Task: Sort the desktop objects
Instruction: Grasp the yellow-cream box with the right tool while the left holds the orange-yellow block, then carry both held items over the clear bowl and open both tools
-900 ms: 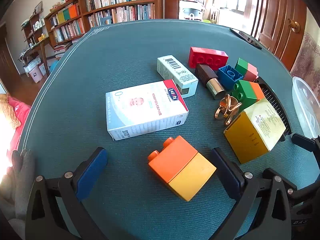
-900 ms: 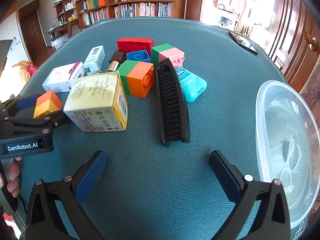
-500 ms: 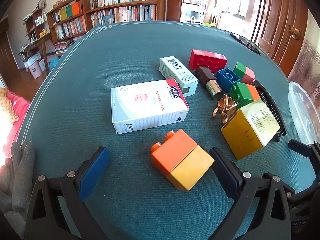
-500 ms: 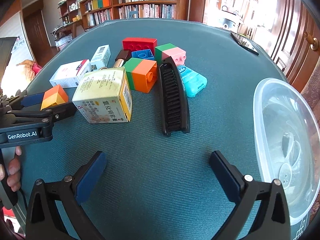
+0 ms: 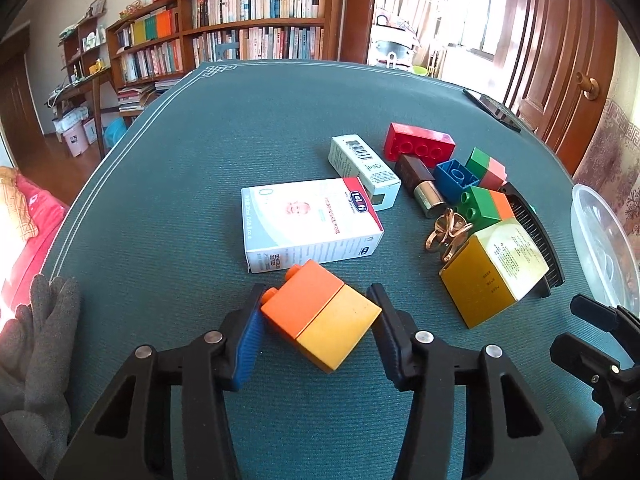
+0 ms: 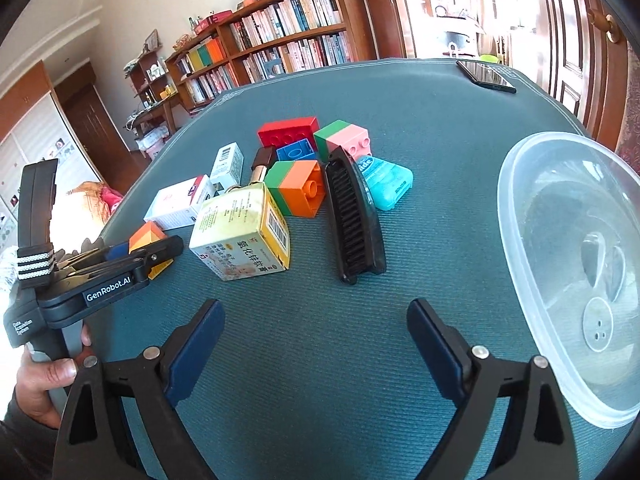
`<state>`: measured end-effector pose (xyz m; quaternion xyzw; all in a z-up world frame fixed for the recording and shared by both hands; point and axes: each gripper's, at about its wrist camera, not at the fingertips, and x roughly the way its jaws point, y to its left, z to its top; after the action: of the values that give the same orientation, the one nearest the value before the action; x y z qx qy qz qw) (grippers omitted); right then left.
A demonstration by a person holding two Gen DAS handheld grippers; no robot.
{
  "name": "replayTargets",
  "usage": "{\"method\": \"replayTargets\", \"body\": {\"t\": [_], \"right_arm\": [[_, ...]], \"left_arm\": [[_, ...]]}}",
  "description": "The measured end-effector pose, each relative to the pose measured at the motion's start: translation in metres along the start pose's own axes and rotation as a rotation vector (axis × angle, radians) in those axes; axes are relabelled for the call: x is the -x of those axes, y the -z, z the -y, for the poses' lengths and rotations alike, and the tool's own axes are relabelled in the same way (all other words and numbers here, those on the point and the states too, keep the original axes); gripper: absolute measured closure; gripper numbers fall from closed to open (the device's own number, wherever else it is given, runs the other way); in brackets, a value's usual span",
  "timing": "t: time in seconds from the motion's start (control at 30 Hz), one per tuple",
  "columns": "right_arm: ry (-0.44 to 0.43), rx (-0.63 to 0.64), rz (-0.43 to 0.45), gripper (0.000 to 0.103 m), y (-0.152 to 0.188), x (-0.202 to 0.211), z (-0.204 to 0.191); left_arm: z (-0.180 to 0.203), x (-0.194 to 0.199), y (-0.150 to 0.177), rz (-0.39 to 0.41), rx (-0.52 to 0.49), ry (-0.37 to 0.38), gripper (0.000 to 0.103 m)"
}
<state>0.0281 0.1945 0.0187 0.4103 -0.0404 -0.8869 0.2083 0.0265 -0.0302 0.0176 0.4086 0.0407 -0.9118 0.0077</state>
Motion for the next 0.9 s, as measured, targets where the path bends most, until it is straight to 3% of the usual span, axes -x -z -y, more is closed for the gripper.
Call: {"method": "replayTargets", "body": {"t": [0.13, 0.43, 0.7, 0.9], "right_arm": [[-0.018, 0.032, 0.0, 0.018, -0.003, -0.002, -0.009], [-0.012, 0.149, 0.007, 0.019, -0.018, -0.025, -0.047], [0.008, 0.117, -0.045, 0.044, -0.024, -0.049, -0.044], [0.023, 0.113, -0.012, 0.046, -0.02, -0.034, -0.041]], "left_arm": [[-0.003, 0.005, 0.0, 0.02, 0.019, 0.009, 0.05], [-0.01, 0.011, 0.004, 0.038, 0.054, 0.002, 0.049], [-0.008, 0.01, 0.008, 0.036, 0.065, -0.013, 0.049], [-0.005, 0.015, 0.009, 0.044, 0.055, -0.016, 0.049]]}}
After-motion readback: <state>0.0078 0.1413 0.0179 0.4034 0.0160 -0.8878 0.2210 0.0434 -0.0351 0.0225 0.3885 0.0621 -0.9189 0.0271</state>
